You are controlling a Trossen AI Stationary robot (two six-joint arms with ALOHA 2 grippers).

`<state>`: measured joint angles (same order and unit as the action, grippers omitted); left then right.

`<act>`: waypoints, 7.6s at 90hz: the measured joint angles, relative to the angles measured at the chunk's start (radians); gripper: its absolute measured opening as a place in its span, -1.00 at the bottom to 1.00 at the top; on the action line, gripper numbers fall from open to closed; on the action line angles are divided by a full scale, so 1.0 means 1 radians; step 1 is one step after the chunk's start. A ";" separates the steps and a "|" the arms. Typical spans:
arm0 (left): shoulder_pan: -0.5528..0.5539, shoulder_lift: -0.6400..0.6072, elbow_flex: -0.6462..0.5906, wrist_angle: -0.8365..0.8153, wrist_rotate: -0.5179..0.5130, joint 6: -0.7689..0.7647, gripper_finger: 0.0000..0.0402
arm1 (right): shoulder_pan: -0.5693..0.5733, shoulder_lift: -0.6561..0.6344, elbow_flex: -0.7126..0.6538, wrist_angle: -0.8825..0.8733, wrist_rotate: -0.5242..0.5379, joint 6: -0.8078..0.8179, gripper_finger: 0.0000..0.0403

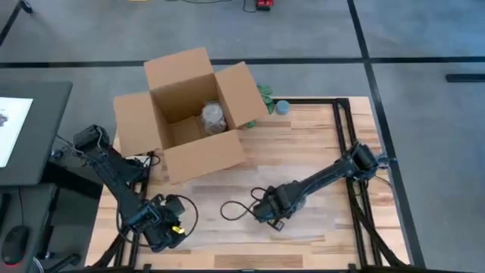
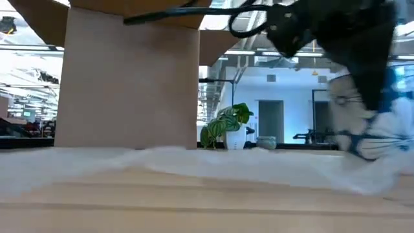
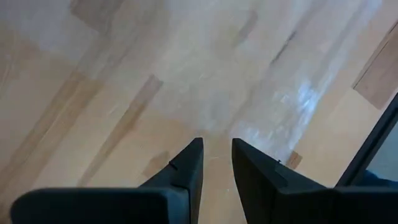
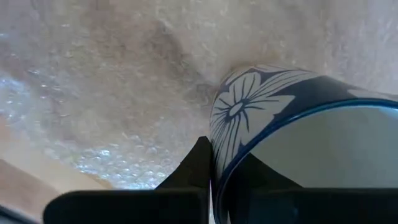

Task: Wrap mug
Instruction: Wrap the blue mug with the bubble wrap

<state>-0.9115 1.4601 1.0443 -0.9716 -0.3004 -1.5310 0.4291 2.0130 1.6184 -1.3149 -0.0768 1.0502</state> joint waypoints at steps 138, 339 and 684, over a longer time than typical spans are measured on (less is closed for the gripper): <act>-0.131 0.000 -0.001 0.083 -0.042 -0.029 -0.68 | -0.122 0.297 0.569 -0.161 0.007 -0.131 -0.98; 0.010 0.109 -0.349 0.504 -0.063 -0.626 0.10 | 0.063 -0.112 0.505 -0.154 0.163 -0.028 -0.11; 0.465 0.113 0.374 0.688 -0.127 0.940 -0.94 | 0.154 -0.321 0.504 -0.096 0.317 0.157 -0.11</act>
<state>-0.4465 1.5734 1.4186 -0.2840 -0.4270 -0.5914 0.5827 1.6916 2.1227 -1.4113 0.2397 1.2071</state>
